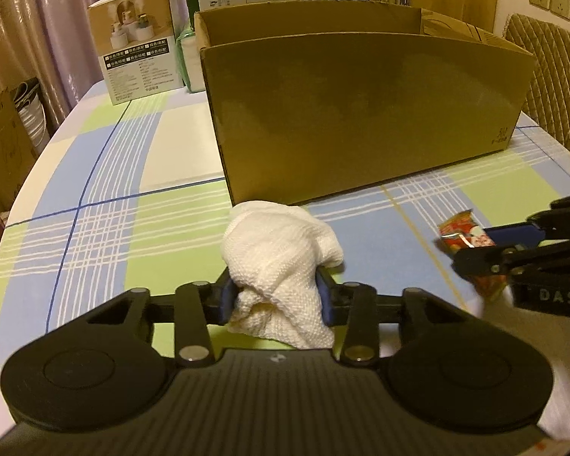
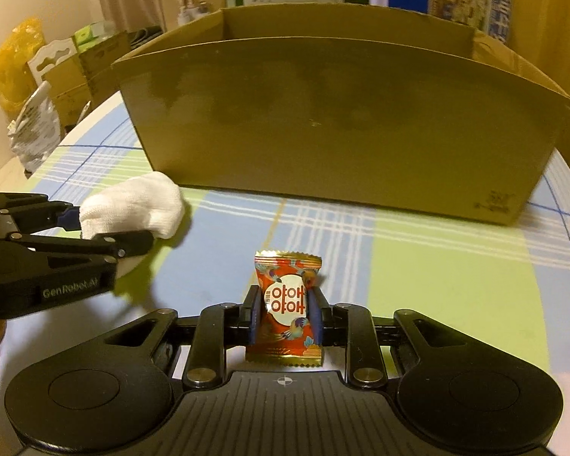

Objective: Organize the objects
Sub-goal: 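Lift the towel and red packet and carry both toward the cardboard box, then lower the towel and red packet into the cardboard box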

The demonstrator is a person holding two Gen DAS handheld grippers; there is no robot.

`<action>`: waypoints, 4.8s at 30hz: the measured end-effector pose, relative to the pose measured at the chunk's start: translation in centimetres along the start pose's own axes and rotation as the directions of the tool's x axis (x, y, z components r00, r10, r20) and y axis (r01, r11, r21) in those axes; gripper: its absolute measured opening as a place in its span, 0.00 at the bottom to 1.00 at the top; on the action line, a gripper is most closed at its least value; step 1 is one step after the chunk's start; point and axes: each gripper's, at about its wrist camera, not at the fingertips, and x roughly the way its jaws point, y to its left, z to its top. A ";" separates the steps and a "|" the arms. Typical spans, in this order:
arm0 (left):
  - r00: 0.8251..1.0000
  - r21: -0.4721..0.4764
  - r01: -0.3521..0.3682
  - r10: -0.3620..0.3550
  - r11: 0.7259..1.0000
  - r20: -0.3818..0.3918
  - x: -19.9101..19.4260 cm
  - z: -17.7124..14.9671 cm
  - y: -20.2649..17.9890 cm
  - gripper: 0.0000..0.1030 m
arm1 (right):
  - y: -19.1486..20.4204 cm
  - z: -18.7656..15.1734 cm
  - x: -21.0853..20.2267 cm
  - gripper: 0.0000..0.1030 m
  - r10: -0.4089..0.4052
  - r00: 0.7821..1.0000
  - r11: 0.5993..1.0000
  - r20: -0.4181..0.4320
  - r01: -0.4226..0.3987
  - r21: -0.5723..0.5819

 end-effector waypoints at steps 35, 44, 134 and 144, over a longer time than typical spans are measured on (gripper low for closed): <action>1.000 -0.141 0.014 -0.012 0.990 0.017 -18.5 0.2 -7.7 0.33 | -1.3 -1.9 -18.7 0.22 0.001 0.991 0.995 0.135 -0.014 0.096; 1.000 -0.131 0.014 -0.010 0.991 0.028 -19.2 0.8 -8.7 0.33 | -1.9 -2.1 -20.3 0.22 -0.016 0.988 0.995 0.151 0.000 0.104; 1.000 0.006 0.022 -0.022 1.000 -0.002 -9.1 17.9 -4.1 0.33 | -7.4 17.1 -13.0 0.22 0.043 0.997 0.999 0.061 -0.042 -0.012; 0.999 0.012 0.032 -0.032 0.999 -0.029 -7.3 19.0 -3.6 0.33 | -8.1 18.4 -11.0 0.22 0.039 0.999 0.999 0.017 -0.039 -0.016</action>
